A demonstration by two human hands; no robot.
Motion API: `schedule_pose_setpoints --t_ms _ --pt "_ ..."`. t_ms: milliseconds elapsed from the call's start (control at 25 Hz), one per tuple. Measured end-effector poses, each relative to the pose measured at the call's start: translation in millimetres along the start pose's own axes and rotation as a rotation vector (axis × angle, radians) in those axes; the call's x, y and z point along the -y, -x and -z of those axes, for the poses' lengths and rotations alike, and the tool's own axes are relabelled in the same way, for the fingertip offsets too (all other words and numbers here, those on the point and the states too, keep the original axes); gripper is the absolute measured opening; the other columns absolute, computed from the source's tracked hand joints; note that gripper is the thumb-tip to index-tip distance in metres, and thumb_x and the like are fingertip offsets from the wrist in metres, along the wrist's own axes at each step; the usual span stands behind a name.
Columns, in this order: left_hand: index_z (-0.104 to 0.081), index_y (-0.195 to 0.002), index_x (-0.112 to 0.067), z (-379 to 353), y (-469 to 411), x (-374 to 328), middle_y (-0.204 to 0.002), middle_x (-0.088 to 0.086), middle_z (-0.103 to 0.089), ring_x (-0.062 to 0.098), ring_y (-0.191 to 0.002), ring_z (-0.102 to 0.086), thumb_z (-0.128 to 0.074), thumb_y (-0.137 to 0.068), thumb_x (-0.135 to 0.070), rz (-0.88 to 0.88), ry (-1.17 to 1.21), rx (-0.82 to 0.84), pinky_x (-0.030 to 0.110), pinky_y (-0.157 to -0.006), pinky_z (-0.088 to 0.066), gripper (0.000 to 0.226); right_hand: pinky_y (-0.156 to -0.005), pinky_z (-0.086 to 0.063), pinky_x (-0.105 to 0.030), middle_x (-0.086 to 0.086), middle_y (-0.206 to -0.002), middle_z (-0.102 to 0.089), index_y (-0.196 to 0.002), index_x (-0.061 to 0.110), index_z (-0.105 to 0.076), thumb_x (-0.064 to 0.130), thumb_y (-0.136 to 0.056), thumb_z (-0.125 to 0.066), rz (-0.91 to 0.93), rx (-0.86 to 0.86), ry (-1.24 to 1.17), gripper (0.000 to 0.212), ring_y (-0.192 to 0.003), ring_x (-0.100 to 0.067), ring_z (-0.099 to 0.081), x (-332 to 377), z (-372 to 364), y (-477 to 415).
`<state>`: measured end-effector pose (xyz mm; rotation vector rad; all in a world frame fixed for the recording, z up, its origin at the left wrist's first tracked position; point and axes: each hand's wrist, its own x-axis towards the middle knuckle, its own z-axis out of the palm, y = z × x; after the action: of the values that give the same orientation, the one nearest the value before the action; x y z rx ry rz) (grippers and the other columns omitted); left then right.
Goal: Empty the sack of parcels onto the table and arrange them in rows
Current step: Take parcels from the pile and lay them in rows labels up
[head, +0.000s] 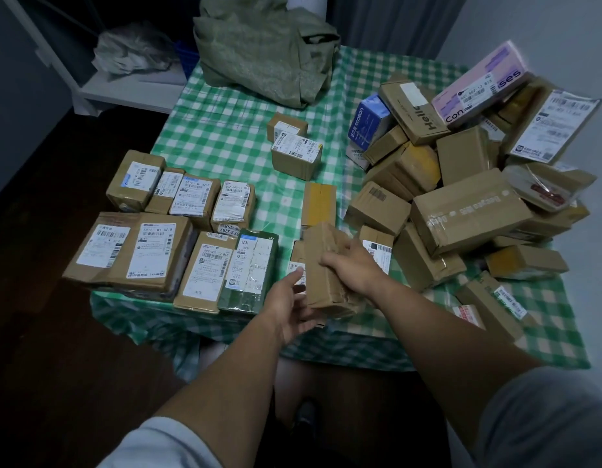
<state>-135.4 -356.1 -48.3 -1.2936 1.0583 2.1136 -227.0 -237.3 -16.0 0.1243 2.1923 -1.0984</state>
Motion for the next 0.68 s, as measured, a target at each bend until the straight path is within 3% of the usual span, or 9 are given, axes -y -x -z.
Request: schedule_pose_setpoints --t_ms 80,160,320,400,520,600,680 --pt "-0.068 -0.106 -0.009 0 6 -8 -0.096 0.015 -0.075 0.032 -0.085 -0.071 -0.061 -0.092 -0.055 -0.030 0.014 0.097 0.041 -0.076 -0.058 0.048 -0.080 -0.051 -0.037 -0.005 -0.118 -0.062 -0.131 0.019 -0.043 0.042 -0.085 -0.062 -0.025 0.054 -0.072 0.054 -0.101 -0.025 -0.064 7 -5 3" --pt "-0.068 -0.111 -0.007 1 9 -16 -0.106 0.019 -0.073 0.037 -0.100 -0.072 -0.068 -0.089 -0.051 -0.082 0.044 0.131 0.046 -0.081 -0.060 0.050 -0.076 -0.049 -0.036 -0.009 -0.112 -0.063 -0.124 0.014 -0.049 0.050 -0.081 -0.053 -0.013 0.083 -0.081 0.056 -0.096 -0.025 -0.064 12 -10 5" --pt "-0.071 -0.112 -0.010 7 8 -30 -0.083 0.006 -0.073 0.023 -0.083 -0.069 -0.073 -0.084 -0.047 -0.214 -0.044 0.079 0.032 -0.068 -0.057 0.046 -0.074 -0.045 -0.035 -0.010 -0.100 -0.067 -0.104 0.012 -0.063 0.038 -0.099 -0.043 0.052 0.120 -0.131 0.033 -0.086 -0.023 -0.062 20 -15 0" --pt "-0.072 -0.113 -0.009 12 8 -37 -0.074 0.003 -0.074 0.024 -0.084 -0.069 -0.072 -0.086 -0.045 -0.275 -0.050 0.047 0.034 -0.075 -0.055 0.045 -0.078 -0.048 -0.038 -0.012 -0.101 -0.069 -0.094 0.016 -0.066 0.042 -0.101 -0.041 0.042 0.091 -0.155 0.036 -0.089 -0.028 -0.064 21 -17 -9" --pt "-0.070 -0.109 -0.013 24 7 -54 -0.078 0.008 -0.075 0.028 -0.084 -0.068 -0.063 -0.093 -0.042 -0.301 0.040 -0.005 0.039 -0.082 -0.055 0.034 -0.065 -0.040 -0.034 -0.011 -0.076 -0.057 -0.076 0.016 -0.055 0.031 -0.098 -0.052 -0.018 0.013 -0.063 0.027 -0.068 -0.024 -0.053 14 -21 -21" --pt "-0.067 -0.109 -0.018 31 1 -69 -0.092 0.011 -0.074 0.029 -0.086 -0.067 -0.056 -0.096 -0.042 -0.318 0.121 -0.003 0.040 -0.078 -0.057 0.030 -0.062 -0.043 -0.030 -0.008 -0.078 -0.057 -0.090 0.010 -0.060 0.020 -0.092 -0.060 -0.074 -0.006 0.101 0.009 -0.069 -0.023 -0.055 1 -29 -32" --pt "-0.067 -0.114 -0.018 37 -8 -82 -0.099 0.010 -0.074 0.027 -0.084 -0.069 -0.053 -0.097 -0.043 -0.350 0.164 -0.021 0.036 -0.069 -0.056 0.033 -0.072 -0.052 -0.032 -0.006 -0.090 -0.062 -0.124 0.007 -0.056 0.021 -0.087 -0.066 -0.161 -0.010 0.180 0.041 -0.087 -0.028 -0.063 -10 -40 -41"
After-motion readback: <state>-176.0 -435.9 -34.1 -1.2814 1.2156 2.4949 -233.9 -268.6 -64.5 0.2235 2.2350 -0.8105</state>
